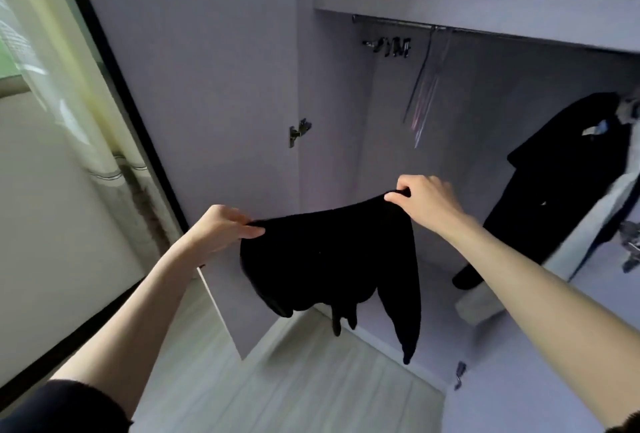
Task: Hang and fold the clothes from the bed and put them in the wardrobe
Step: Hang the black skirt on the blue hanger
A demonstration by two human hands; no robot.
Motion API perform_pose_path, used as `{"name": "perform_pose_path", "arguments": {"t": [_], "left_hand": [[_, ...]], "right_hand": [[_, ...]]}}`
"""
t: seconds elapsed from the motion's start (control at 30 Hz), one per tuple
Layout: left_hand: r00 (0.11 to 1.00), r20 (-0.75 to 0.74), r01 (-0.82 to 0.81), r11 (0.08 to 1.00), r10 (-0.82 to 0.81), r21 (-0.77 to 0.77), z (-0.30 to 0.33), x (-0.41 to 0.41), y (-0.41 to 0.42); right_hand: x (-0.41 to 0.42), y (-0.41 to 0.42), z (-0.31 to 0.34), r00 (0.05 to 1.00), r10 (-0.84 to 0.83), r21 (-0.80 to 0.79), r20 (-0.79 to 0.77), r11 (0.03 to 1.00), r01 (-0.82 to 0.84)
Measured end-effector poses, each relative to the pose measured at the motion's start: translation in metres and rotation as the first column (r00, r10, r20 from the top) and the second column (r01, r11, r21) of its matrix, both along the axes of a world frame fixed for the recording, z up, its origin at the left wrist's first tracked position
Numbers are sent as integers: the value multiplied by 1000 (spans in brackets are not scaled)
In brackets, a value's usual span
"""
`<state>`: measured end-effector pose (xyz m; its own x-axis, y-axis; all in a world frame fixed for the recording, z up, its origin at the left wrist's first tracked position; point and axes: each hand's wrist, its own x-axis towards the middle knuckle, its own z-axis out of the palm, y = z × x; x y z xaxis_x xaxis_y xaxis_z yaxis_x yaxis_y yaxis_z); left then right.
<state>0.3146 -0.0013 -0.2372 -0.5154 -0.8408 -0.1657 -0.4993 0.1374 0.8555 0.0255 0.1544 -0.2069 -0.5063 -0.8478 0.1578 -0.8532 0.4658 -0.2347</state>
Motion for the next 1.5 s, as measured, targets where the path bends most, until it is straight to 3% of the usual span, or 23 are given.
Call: {"name": "perform_pose_path", "arguments": {"t": [0.07,0.13,0.27,0.37,0.43,0.53,0.63,0.73,0.87,0.97,1.0,1.1,1.13,1.23,1.3,1.43,1.5], "left_hand": [[984,156,111,983,-89,-143,-2,-19,-12],[941,334,156,946,-54,-285,-6,-39,-25],[910,413,174,927,-23,-331,-16,-73,-48],[919,386,219,922,-84,-320,-16,-97,-76],[914,349,320,898,-208,-303,-13,-111,-89],[858,259,497,846,-444,-194,-8,-132,-101],[811,217,574,811,-543,-114,-5,-154,-108],[852,159,517,849,-499,-106,-9,-171,-112],[960,173,259,933,-221,-248,-7,-188,-120],[996,82,51,960,-30,-276,2,-199,-121],[1000,17,4,978,0,-210,6,-204,-122],[980,-185,-39,980,76,195,22,-225,-117],[974,-205,-43,971,93,235,27,-231,-116],[957,-260,-55,960,129,273,40,-253,-110],[939,-306,-53,944,158,325,48,-266,-106],[949,-296,-24,959,111,282,58,-280,-100],[966,-248,-32,981,79,190,62,-284,-95]], "right_hand": [[-17,2,2,996,-50,45,-72,998,53],[-30,3,1,986,-97,61,-136,992,106],[-50,-7,0,953,-154,74,-261,981,179],[-69,-20,1,937,-210,80,-278,967,241],[-80,-24,-2,927,-239,87,-289,958,274],[-91,-25,-14,920,-272,67,-284,951,302],[-99,-23,-23,918,-330,58,-221,935,350],[-113,-22,-25,906,-345,131,-245,914,384],[-131,-28,-26,923,-287,179,-255,924,337],[-143,-39,-27,957,-287,225,-39,931,288],[-149,-44,-27,951,-300,221,80,935,276],[-168,-60,-28,879,-296,131,375,955,266],[-172,-65,-29,849,-288,110,442,957,268],[-186,-78,-34,734,-261,110,628,963,248],[-194,-89,-35,590,-234,73,773,956,284],[-220,-122,-25,379,-93,-157,921,801,577],[-233,-141,-18,340,-55,-184,939,755,630]]}}
